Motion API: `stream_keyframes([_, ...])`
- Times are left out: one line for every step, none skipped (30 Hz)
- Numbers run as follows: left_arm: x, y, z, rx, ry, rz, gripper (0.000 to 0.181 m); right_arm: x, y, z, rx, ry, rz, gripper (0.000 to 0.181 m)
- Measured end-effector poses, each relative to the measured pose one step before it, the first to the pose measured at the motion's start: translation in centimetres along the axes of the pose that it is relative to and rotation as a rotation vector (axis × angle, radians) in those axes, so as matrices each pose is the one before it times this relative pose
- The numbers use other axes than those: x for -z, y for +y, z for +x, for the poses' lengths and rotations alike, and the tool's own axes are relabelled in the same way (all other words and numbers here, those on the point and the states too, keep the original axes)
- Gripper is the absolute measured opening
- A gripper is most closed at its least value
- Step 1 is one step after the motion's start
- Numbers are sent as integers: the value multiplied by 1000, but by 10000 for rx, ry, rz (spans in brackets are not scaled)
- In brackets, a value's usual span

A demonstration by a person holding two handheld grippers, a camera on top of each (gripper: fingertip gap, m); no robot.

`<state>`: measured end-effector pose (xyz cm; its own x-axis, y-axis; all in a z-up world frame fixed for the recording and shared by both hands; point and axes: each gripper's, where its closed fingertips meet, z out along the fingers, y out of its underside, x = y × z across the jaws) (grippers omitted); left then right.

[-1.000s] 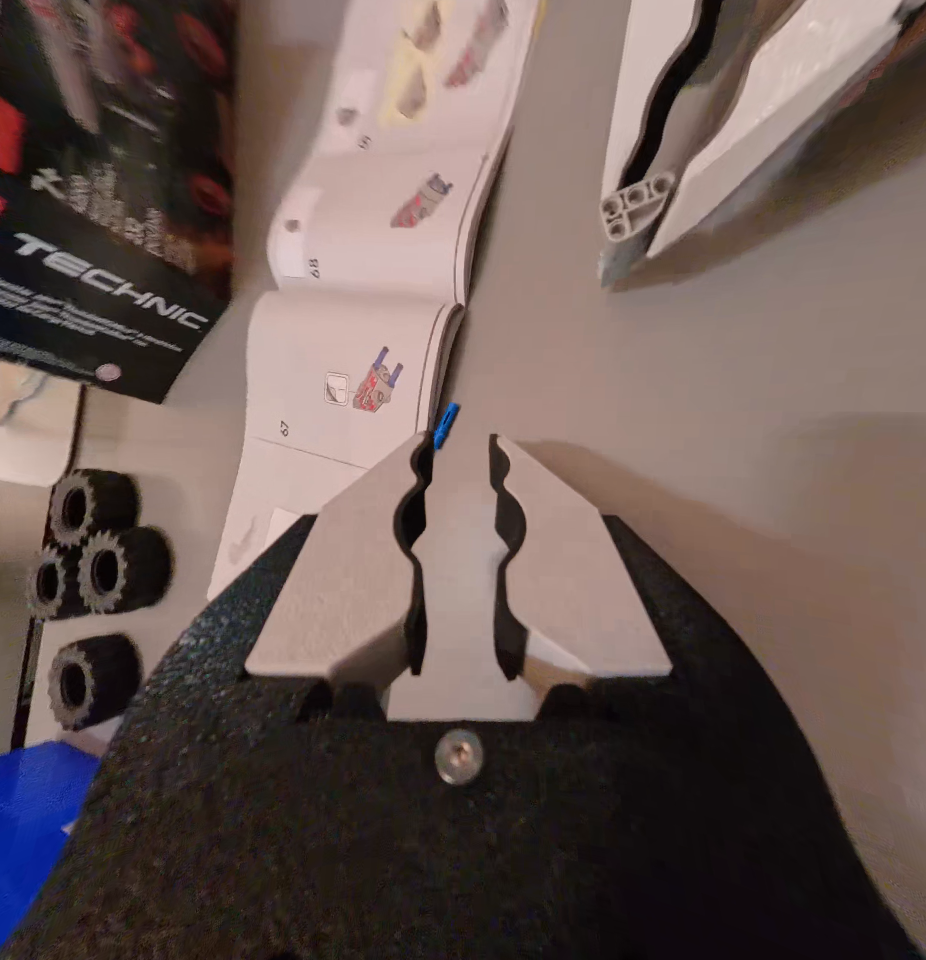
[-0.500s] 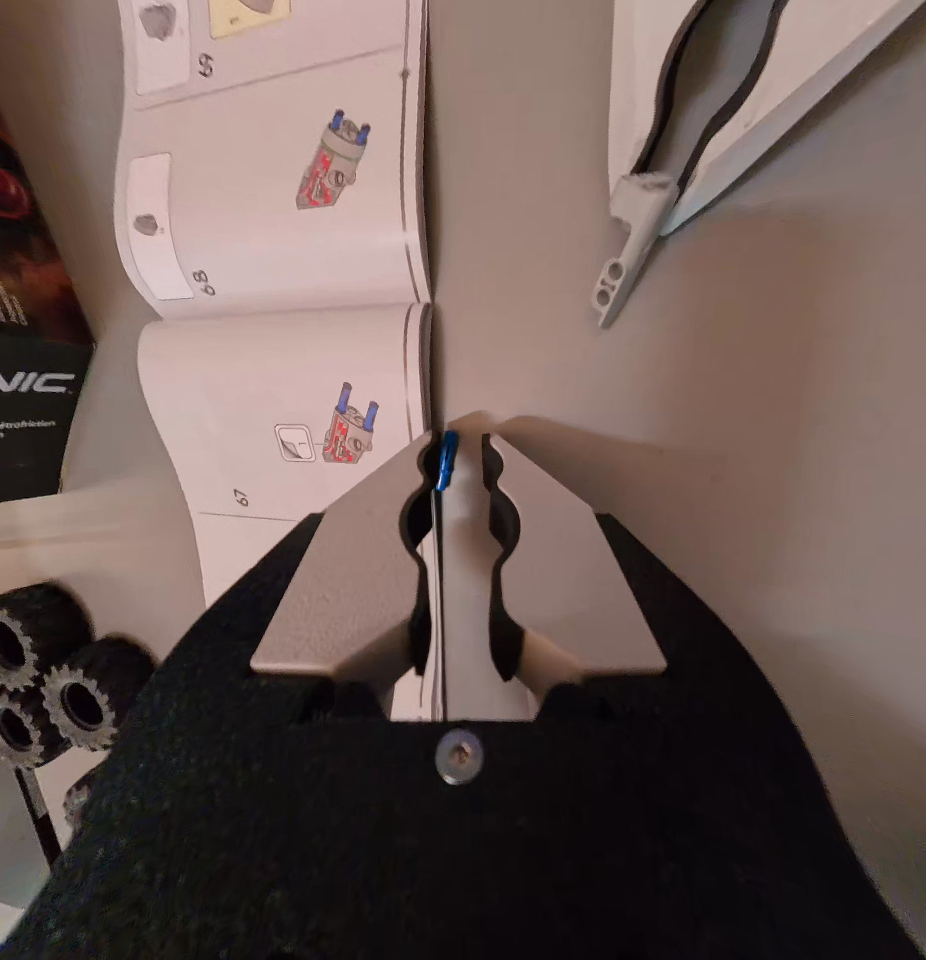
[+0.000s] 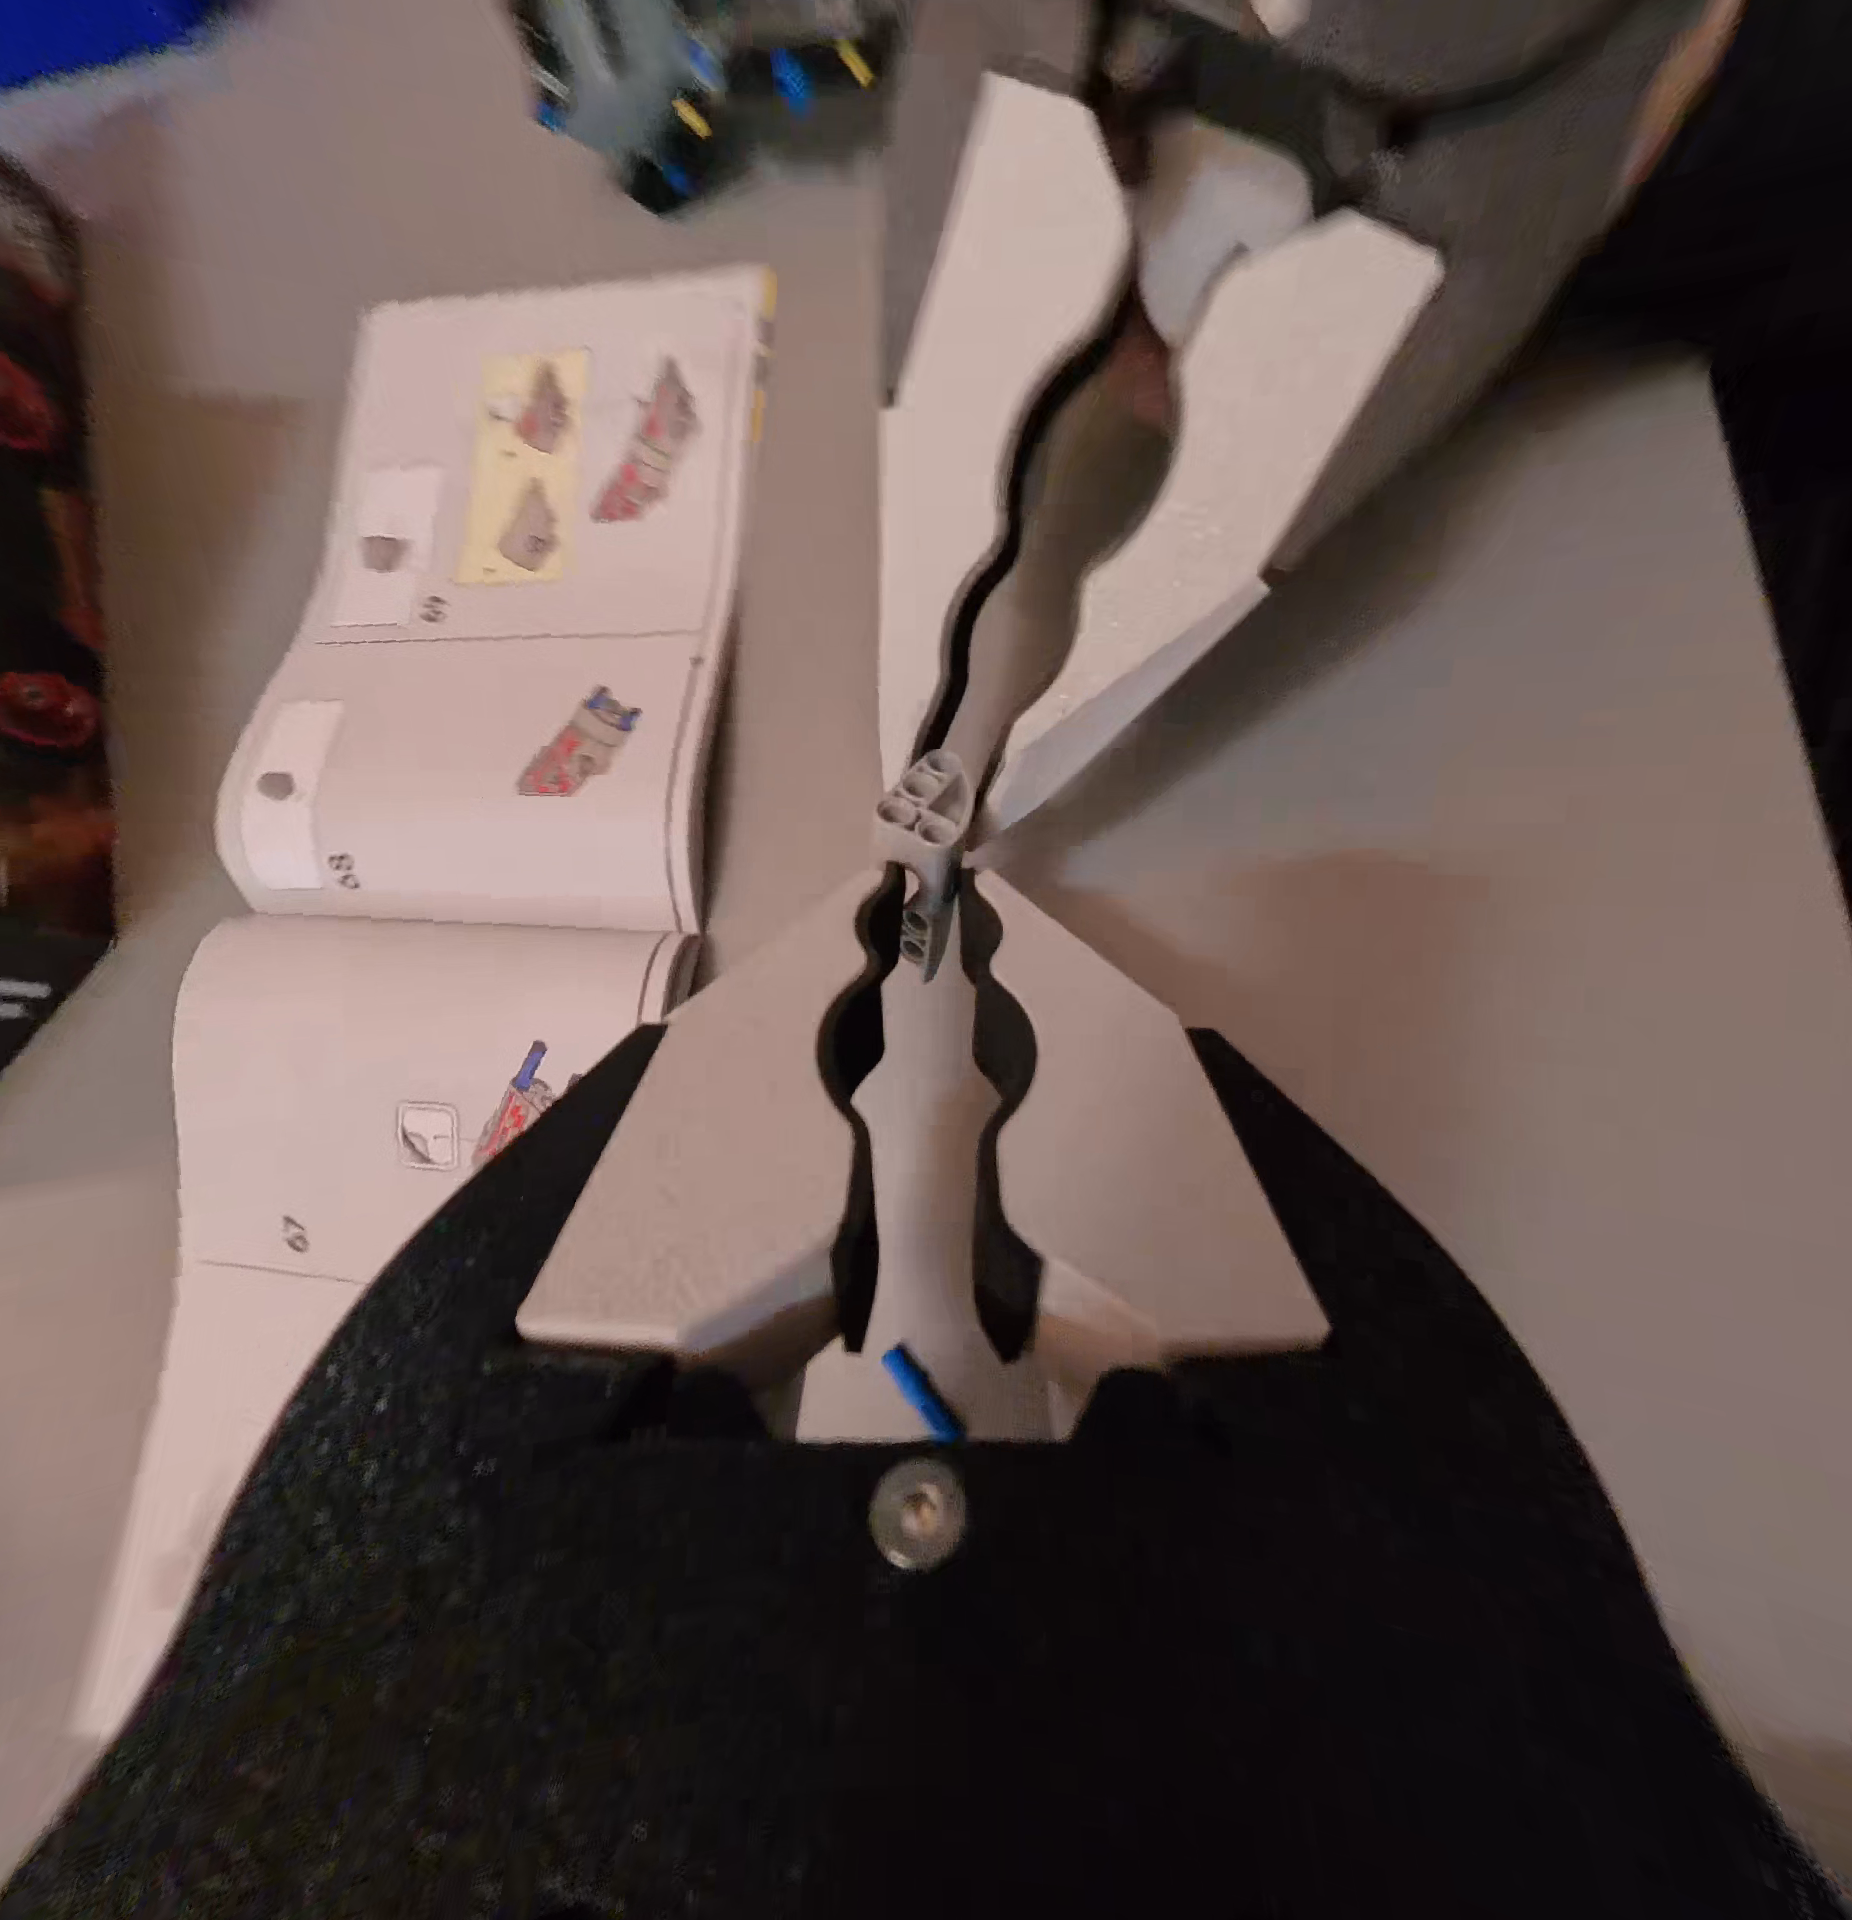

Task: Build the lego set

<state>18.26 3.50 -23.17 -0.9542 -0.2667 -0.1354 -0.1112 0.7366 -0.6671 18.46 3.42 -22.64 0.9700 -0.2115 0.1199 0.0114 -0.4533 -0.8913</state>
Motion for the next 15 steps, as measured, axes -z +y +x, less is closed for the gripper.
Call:
stream_keyframes([253, -604, -441, 767, -336, 831, 7, 331, -557, 537, 46, 345, 434, 12])
stream_keyframes([318, -757, -532, 808, -519, 922, 7, 213, -499, 271, -92, 151, 359, 21])
stream_keyframes([335, -782, -145, 692, -346, 871, 7, 76, -334, 124, -194, 67, 216, 28])
stream_keyframes([294, -681, 286, 522, -112, 716, 7, -48, -208, 4, -150, 33, 107, 33])
stream_keyframes([259, -586, -76, 524, -385, 588, 7, -95, -193, 34, -34, 131, 88, 37])
stream_keyframes([241, -488, -281, 615, -475, 478, 7, -138, -262, 60, 81, 226, 124, 43])
stream_keyframes([215, -527, 14, 707, -226, 461, 7, -135, -319, -22, 112, 230, 157, 45])
stream_keyframes([192, -500, -165, 805, -334, 450, 7, -112, -431, -38, 84, 248, 213, 47])
stream_keyframes([145, -296, -291, 658, -401, 336, 7, -83, -581, -4, 55, 295, 333, 48])
stream_keyframes([57, -83, 86, 336, -143, 182, 7, -45, -601, -55, 43, 254, 367, 47])
stream_keyframes([-33, 208, 130, 189, -132, -19, 7, -34, -462, 73, 51, 310, 290, 45])
stream_keyframes([-87, 296, 129, 94, -167, -72, 7, -32, -253, 128, 162, 304, 165, 44])
stream_keyframes([-108, 264, 260, 13, -94, -55, 7, -65, -88, 40, 268, 218, 52, 44])
stream_keyframes([-54, 127, 28, 13, -223, 4, 7, -49, 93, -94, 281, 80, -59, 41])
stream_keyframes([-24, 71, -49, -75, -243, 13, 7, -38, 76, -47, 182, 75, -51, 39])
